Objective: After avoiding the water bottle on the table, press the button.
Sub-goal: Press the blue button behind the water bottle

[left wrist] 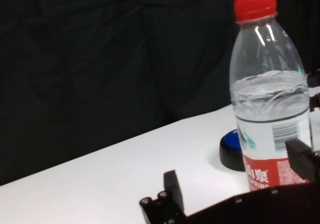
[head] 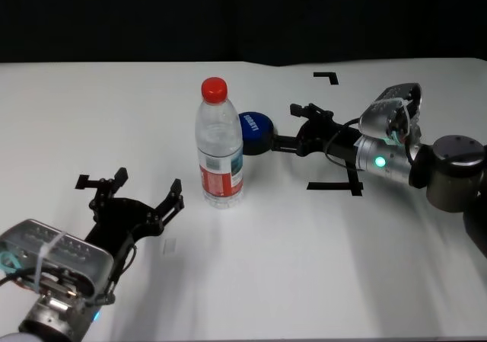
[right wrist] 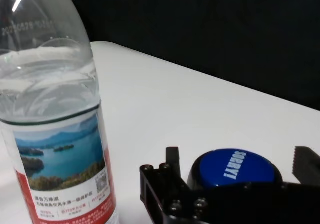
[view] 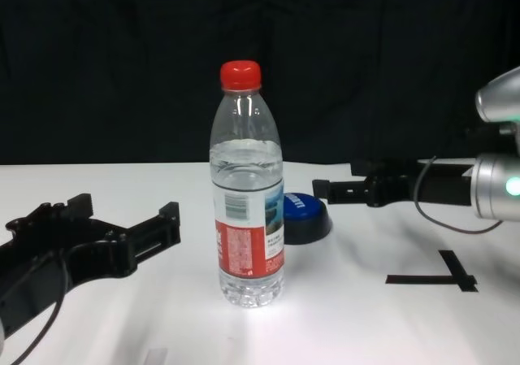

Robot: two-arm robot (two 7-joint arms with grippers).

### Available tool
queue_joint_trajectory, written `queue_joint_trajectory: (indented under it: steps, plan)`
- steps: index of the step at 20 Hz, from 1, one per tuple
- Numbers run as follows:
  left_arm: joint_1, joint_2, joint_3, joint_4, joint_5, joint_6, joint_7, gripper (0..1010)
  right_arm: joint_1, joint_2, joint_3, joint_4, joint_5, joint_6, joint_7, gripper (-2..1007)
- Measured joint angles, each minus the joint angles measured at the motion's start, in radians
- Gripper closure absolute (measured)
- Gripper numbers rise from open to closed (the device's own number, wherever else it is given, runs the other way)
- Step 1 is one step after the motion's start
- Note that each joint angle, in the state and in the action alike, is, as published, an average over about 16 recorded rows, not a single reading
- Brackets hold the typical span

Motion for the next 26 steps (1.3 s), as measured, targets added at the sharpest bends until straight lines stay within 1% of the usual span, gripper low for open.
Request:
queue_joint_trajectory:
  steps: [8,13,19,22,26]
  plan:
    - [0.000,0.000,0.000,0.000,0.000,0.000,0.000,7,0.042,-0.033,-0.003,0.088,-0.015,-0.029,0.020,2]
    - [0.000,0.000,0.000,0.000,0.000,0.000,0.000,7,0.083,-0.062,-0.003,0.159,-0.028,-0.056,0.034,3]
    - [0.000,0.000,0.000,0.000,0.000,0.000,0.000,7,0.149,-0.104,-0.001,0.272,-0.049,-0.096,0.054,3]
    - [0.000,0.000,0.000,0.000,0.000,0.000,0.000,7,0.183,-0.126,0.002,0.337,-0.060,-0.118,0.062,3]
    - [0.000,0.000,0.000,0.000,0.000,0.000,0.000,7,0.224,-0.153,0.009,0.417,-0.073,-0.144,0.064,2]
